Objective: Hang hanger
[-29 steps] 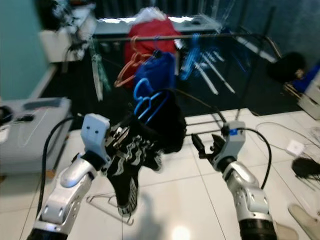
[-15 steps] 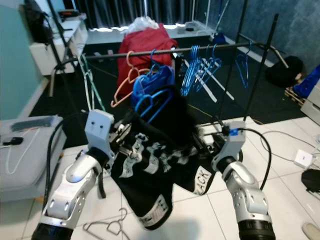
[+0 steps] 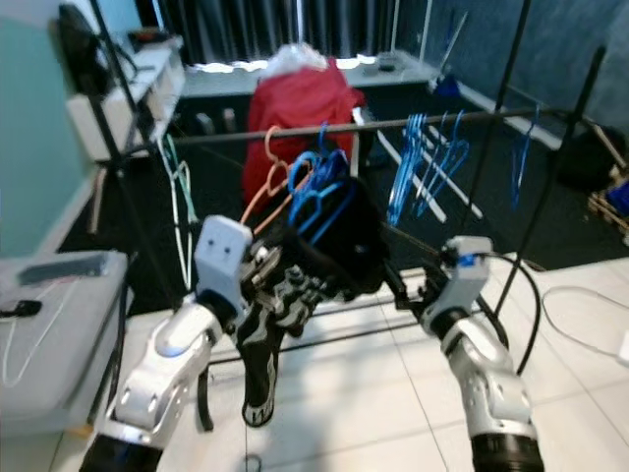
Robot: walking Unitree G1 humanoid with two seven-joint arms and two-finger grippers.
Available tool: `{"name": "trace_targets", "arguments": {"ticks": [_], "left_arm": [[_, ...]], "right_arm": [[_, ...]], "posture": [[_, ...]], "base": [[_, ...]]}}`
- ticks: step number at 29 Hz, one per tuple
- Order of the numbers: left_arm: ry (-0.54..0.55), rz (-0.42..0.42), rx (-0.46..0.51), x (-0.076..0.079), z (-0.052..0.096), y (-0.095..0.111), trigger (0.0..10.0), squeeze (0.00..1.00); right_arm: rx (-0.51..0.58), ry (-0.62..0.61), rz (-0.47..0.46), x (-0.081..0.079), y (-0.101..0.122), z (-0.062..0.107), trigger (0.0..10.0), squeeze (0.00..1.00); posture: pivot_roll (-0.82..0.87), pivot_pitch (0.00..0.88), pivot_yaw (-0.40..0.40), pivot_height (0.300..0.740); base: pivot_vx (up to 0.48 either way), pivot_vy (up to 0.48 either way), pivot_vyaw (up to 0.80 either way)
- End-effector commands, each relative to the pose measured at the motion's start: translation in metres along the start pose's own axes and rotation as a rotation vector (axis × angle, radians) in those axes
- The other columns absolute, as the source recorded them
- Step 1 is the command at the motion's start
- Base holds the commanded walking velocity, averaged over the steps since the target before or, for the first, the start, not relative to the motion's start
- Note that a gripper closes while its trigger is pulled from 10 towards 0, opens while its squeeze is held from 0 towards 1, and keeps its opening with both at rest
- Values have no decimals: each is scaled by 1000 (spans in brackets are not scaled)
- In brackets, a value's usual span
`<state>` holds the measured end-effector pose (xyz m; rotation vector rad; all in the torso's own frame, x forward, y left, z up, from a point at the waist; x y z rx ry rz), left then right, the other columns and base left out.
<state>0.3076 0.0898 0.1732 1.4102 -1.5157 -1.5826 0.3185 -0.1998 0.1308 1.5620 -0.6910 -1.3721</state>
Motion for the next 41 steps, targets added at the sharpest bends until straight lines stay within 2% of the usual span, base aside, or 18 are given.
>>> {"name": "trace_targets", "arguments": {"ticks": [1, 10, 15, 17, 39, 41], "left_arm": [[-2, 7, 39, 5, -4, 10, 10000, 0], [3, 23, 20, 8, -6, 8, 10000, 0], [29, 49, -15, 9, -5, 5, 10000, 0], [69, 68, -76, 8, -3, -3, 10000, 0], [85, 70, -100, 9, -3, -4, 10000, 0], [105, 74, -111, 8, -3, -5, 10000, 0]], "right_arm": [[4, -11, 1, 3, 0, 2, 10000, 0], [3, -9, 1, 3, 0, 2, 10000, 0], [4, -8, 2, 2, 0, 2, 10000, 0], [5, -7, 2, 2, 1, 2, 10000, 0], [13, -6, 2, 1, 2, 1, 10000, 0], [14, -5, 2, 1, 2, 0, 10000, 0]], "posture": [[-78, 0, 19, 740], [-77, 0, 18, 740], [-77, 0, 18, 740], [-77, 0, 17, 740], [-75, 0, 19, 740], [-75, 0, 18, 740]], "base": [[480, 0, 0], [480, 0, 0], [0, 0, 0], [0, -469, 0], [0, -469, 0], [0, 0, 0]]}}
Point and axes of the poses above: a point about 5 cm out from each wrist's last joint towards the gripper, its own z axis pointing back from the gripper into the wrist, its own y axis along the axis of the wrist's last joint, x = y × z, the point moved 1 cm from there along -z, pointing out of the wrist towards the gripper, and after that the axes turned 12 degrees about -z, right-handed, at the moved point
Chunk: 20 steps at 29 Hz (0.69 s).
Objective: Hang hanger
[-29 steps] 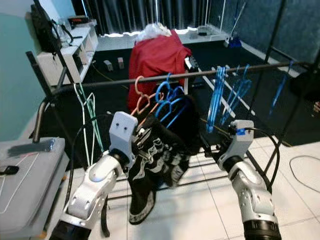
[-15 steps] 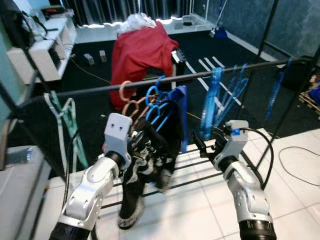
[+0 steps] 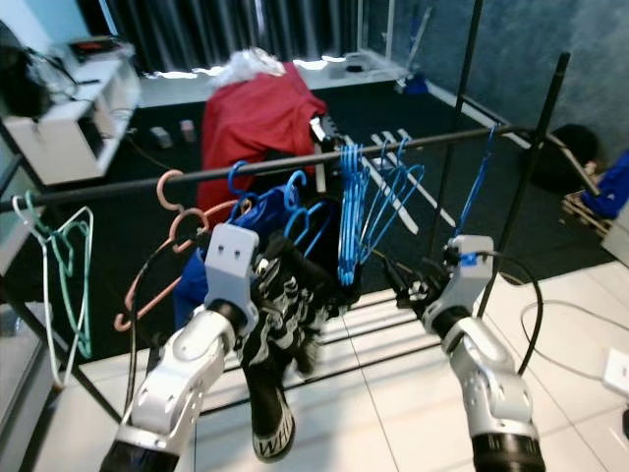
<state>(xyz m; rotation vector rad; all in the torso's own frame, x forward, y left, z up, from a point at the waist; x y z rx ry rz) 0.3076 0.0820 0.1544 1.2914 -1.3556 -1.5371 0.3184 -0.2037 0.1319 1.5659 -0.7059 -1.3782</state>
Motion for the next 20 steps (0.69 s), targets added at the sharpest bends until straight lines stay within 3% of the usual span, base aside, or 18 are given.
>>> {"name": "trace_targets", "arguments": {"ticks": [1, 12, 20], "left_arm": [[36, 4, 36, -5, -3, 11, 10000, 0], [64, 21, 3, -5, -5, 7, 10000, 0], [259, -6, -156, -26, -12, -10, 10000, 0]], "right_arm": [[2, 4, 3, -2, -1, -1, 10000, 0], [3, 4, 4, -2, 0, -2, 10000, 0], [5, 5, 6, -3, 0, -3, 10000, 0]], "posture": [[-74, 0, 17, 740], [-75, 0, 18, 740], [-75, 0, 19, 740]], "base": [[0, 0, 0], [0, 0, 0], [0, 0, 0]]}}
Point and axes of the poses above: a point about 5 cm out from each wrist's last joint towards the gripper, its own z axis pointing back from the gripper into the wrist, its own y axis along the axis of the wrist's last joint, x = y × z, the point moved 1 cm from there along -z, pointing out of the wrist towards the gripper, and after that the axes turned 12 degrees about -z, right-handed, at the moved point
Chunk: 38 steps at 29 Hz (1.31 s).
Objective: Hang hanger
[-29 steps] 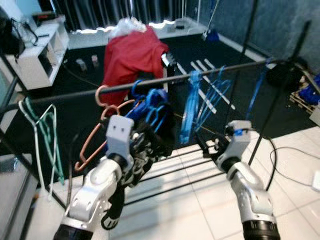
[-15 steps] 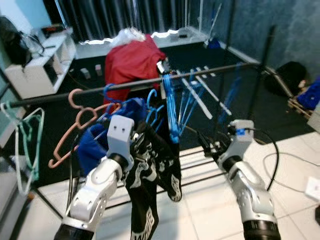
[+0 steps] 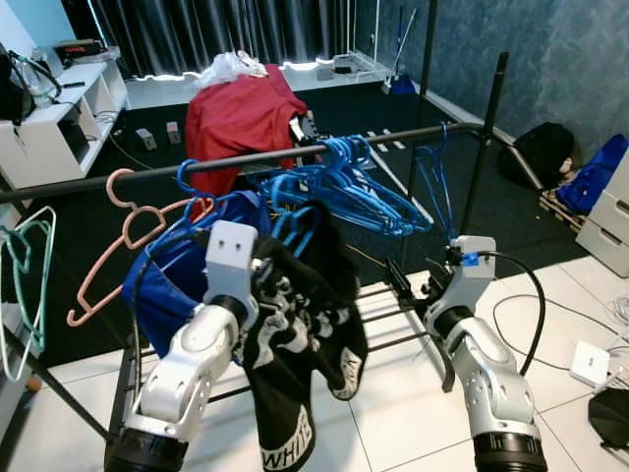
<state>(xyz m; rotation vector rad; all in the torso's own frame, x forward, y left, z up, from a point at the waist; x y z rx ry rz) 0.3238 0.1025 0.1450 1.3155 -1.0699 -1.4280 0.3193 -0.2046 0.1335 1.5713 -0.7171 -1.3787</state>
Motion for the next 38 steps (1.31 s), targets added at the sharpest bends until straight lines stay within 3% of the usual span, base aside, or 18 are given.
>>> {"name": "trace_targets", "arguments": {"ticks": [1, 8, 23, 38], "left_arm": [[40, 0, 7, -4, -3, 6, 10000, 0], [66, 2, 35, -6, -7, 14, 10000, 0], [5, 23, 111, 8, -6, 31, 10000, 0], [23, 49, 144, 4, -4, 35, 10000, 0]], "right_arm": [[-6, 8, 5, -3, -2, -3, 10000, 0], [-5, 9, 4, -4, -2, -3, 10000, 0], [-10, 8, 1, -4, -4, -1, 10000, 0], [-12, 6, 0, -3, -4, -1, 10000, 0]], "posture": [[-75, 0, 19, 740], [-79, 0, 23, 740], [-82, 0, 25, 740], [-81, 0, 24, 740]], "base": [[0, 0, 0], [0, 0, 0], [428, 0, 0], [403, 0, 0]]}}
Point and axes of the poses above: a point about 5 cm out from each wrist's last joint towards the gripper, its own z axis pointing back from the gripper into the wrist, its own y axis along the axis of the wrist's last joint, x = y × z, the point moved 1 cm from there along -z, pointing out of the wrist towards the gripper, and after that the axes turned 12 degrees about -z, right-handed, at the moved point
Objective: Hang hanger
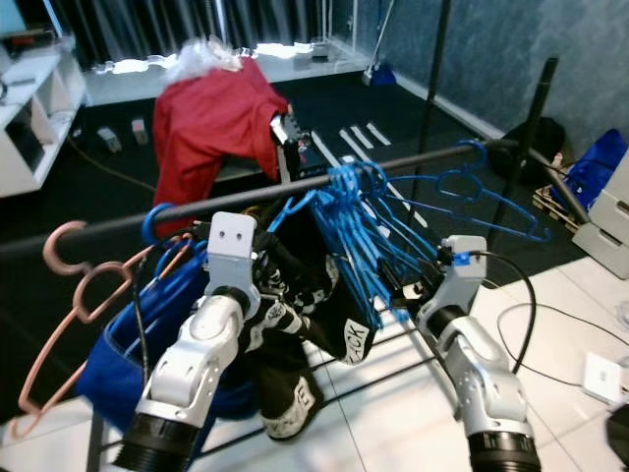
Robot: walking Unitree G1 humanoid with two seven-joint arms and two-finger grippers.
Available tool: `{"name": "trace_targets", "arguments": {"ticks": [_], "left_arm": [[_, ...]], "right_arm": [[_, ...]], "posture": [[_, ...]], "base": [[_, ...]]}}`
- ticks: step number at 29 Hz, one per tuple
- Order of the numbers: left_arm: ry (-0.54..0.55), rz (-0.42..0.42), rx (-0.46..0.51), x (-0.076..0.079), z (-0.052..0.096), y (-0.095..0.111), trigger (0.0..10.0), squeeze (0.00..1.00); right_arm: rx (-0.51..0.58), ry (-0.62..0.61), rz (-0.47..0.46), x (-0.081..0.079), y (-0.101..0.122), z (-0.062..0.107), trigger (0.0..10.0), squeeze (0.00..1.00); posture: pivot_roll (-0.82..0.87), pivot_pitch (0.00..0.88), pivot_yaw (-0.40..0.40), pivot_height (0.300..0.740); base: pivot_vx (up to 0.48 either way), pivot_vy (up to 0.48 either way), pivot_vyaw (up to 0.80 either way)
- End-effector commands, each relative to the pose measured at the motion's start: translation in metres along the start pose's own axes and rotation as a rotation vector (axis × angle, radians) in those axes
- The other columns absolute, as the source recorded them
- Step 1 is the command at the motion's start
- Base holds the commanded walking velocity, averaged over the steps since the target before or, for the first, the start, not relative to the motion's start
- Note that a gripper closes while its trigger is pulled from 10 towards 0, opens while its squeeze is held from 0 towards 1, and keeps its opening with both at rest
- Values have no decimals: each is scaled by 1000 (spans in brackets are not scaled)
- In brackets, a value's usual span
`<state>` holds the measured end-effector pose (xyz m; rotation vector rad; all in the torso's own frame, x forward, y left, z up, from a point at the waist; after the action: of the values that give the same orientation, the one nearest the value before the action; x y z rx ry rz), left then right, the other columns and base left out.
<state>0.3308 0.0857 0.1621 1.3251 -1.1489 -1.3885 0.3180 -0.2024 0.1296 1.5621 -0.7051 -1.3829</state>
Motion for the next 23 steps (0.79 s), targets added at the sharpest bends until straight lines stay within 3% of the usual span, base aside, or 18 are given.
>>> {"name": "trace_targets", "arguments": {"ticks": [1, 7, 9, 13, 14, 15, 16, 22, 23], "left_arm": [[35, 12, 84, -8, 1, 14, 10000, 0], [15, 23, 108, -9, 6, 15, 10000, 0], [-107, -3, 209, 1, 15, 22, 10000, 0], [-158, -46, 225, 4, 20, 20, 10000, 0], [-181, -103, 202, 4, 23, 11, 10000, 0], [-181, -103, 202, 4, 23, 11, 10000, 0], [-185, -150, 144, -1, 25, -4, 10000, 0], [-195, -192, 53, -12, 35, -22, 10000, 0], [-221, -211, 19, -14, 46, -27, 10000, 0]], "right_arm": [[1, 6, 2, -3, 1, -2, 10000, 0], [0, 7, 2, -3, 1, -2, 10000, 0], [-2, 7, 2, -3, 1, -2, 10000, 0], [-3, 7, 2, -3, 1, -2, 10000, 0], [-4, 7, 3, -3, 1, -3, 10000, 0], [-4, 7, 3, -3, 1, -3, 10000, 0], [-5, 7, 4, -3, 1, -3, 10000, 0], [-8, 9, 5, -3, 1, -3, 10000, 0], [-9, 10, 5, -3, 1, -3, 10000, 0]], "posture": [[-81, 0, 24, 740], [-80, 0, 24, 740], [-80, 0, 24, 740], [-79, 0, 23, 740], [-78, 0, 21, 740], [-78, 0, 21, 740], [-78, 0, 20, 740], [-73, 0, 18, 740], [-72, 0, 20, 740]], "base": [[0, 0, 0], [0, 0, 0], [0, 0, 0], [0, 0, 0], [0, 0, 0], [0, 0, 0], [0, 0, 0], [0, 0, 0], [0, 0, 0]]}}
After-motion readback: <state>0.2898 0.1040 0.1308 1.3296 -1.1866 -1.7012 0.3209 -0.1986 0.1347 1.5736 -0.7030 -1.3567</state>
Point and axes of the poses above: a point about 5 cm out from each wrist's last joint towards the gripper, its own z axis pointing back from the gripper into the wrist, its own y axis along the axis of the wrist's last joint, x = y × z, the point moved 1 cm from there along -z, pointing out of the wrist towards the gripper, and after that the axes turned 12 degrees about -z, right-handed, at the moved point
